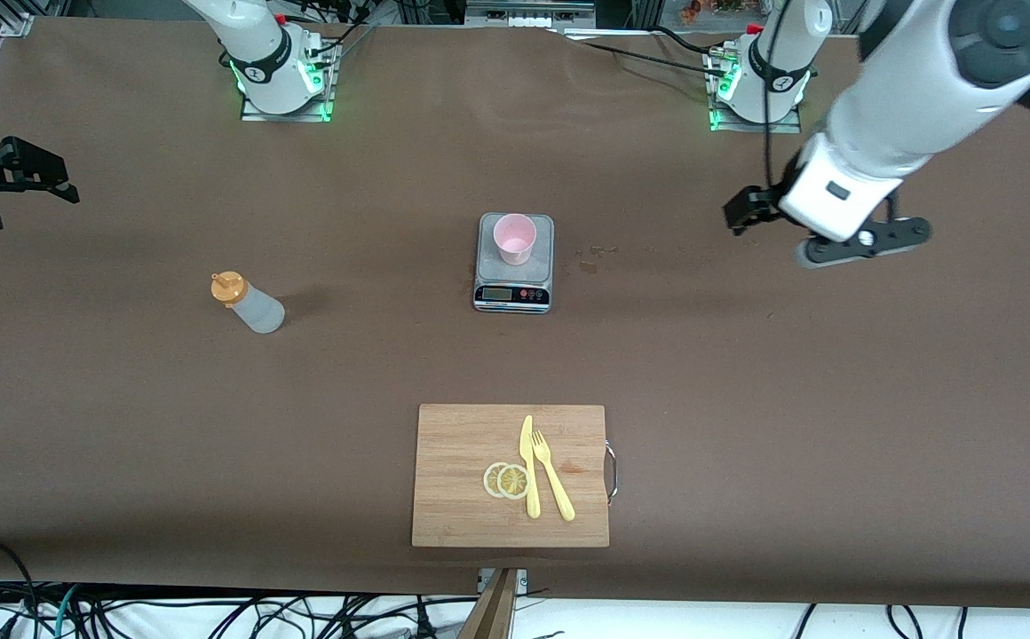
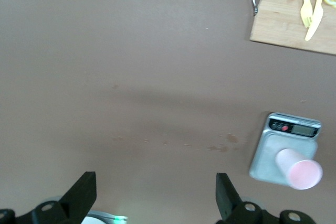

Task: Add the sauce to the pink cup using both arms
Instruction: 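Release the cup and raise the left gripper while the right gripper advances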

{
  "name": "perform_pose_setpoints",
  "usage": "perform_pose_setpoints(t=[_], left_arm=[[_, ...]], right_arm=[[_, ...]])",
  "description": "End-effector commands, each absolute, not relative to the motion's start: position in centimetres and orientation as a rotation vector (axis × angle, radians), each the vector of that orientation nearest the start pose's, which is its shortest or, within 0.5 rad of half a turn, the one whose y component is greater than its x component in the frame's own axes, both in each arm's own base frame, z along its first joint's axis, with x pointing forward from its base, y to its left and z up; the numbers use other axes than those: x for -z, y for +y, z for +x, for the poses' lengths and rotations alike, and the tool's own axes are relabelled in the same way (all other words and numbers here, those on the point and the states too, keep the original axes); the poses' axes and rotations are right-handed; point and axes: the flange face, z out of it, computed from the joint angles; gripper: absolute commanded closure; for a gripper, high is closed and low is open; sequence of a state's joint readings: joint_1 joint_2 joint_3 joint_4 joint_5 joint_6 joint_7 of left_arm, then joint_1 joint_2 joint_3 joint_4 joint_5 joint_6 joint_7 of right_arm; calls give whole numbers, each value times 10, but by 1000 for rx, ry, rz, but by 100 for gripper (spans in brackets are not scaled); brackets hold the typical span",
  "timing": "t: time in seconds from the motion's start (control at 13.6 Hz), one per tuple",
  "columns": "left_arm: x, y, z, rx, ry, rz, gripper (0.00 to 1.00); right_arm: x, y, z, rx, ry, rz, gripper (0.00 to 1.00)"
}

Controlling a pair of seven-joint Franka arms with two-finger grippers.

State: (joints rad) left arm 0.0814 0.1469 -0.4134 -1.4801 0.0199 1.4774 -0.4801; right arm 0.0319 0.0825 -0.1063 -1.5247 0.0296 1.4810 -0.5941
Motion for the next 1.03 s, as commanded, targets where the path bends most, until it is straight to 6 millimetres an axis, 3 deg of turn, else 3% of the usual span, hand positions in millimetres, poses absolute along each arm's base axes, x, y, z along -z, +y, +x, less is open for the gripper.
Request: perform_pose_setpoints(t=[0.0, 0.29, 0.66, 0.95], left_arm=[[-586, -130, 536, -233, -38, -3124, 0], [-591, -65, 537, -176, -85, -3139, 0], [-604, -50, 526, -138, -34, -3135, 0], [-607, -51, 530, -152, -41, -3133, 0]], right_arm=[[-564, -36, 570, -111, -1057, -2792, 0], [-518, -52, 566, -64, -1307, -2578, 0], [-449, -84, 577, 77, -1527, -2289, 0], [-372, -112, 588, 251, -1642, -1992, 0]])
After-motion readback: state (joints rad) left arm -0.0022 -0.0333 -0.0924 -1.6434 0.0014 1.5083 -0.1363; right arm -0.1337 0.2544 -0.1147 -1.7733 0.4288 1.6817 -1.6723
